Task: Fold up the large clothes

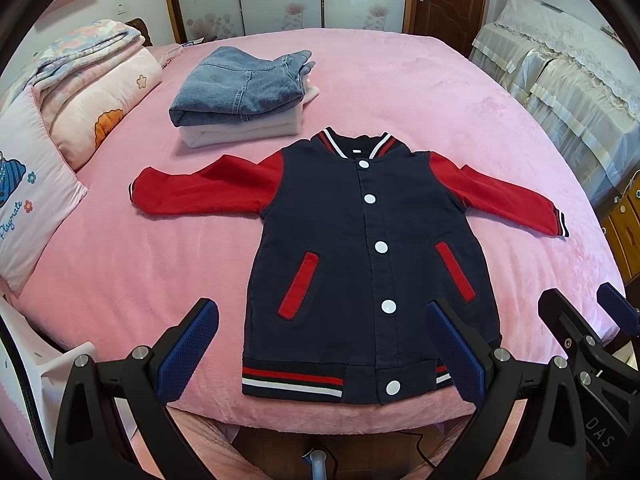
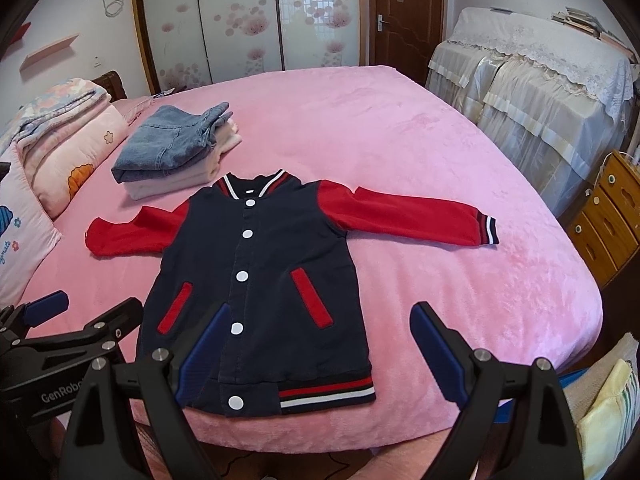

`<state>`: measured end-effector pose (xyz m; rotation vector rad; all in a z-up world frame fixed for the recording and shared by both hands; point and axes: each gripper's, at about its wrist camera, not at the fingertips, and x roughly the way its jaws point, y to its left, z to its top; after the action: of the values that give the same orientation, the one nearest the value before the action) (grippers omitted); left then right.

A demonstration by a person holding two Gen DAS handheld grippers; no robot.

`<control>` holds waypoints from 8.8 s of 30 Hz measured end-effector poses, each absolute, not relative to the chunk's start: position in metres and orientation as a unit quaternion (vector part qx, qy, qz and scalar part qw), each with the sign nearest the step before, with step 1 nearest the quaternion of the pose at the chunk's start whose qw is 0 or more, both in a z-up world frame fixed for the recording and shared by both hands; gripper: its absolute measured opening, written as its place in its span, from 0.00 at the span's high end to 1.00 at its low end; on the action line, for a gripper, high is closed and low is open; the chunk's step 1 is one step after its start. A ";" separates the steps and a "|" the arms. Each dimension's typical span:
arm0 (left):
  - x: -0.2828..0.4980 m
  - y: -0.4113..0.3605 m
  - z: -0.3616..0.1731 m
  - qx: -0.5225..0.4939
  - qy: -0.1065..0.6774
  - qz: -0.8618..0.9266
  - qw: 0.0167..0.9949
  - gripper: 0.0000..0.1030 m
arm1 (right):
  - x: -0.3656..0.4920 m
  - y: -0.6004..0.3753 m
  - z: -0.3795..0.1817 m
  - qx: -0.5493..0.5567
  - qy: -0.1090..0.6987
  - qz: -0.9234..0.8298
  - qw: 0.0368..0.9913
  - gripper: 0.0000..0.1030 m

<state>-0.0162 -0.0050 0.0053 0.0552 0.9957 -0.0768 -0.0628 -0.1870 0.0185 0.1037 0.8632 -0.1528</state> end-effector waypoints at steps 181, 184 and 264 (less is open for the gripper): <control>0.265 0.015 -0.168 -0.195 0.557 -0.186 0.785 0.70 | 0.182 -0.312 -0.096 0.216 0.458 0.026 0.862 0.46; 0.267 0.015 -0.171 -0.200 0.557 -0.187 0.784 0.70 | 0.209 -0.329 -0.124 0.262 0.487 0.026 0.833 0.51; 0.194 -0.028 -0.097 -0.027 0.522 -0.151 0.839 0.34 | 0.117 -0.266 -0.100 0.110 0.489 -0.031 0.865 0.92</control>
<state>0.1943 -0.0278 -0.0967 -0.0579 1.1029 -0.3191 0.1168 -0.2658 -0.1004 0.2298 1.0236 -0.0644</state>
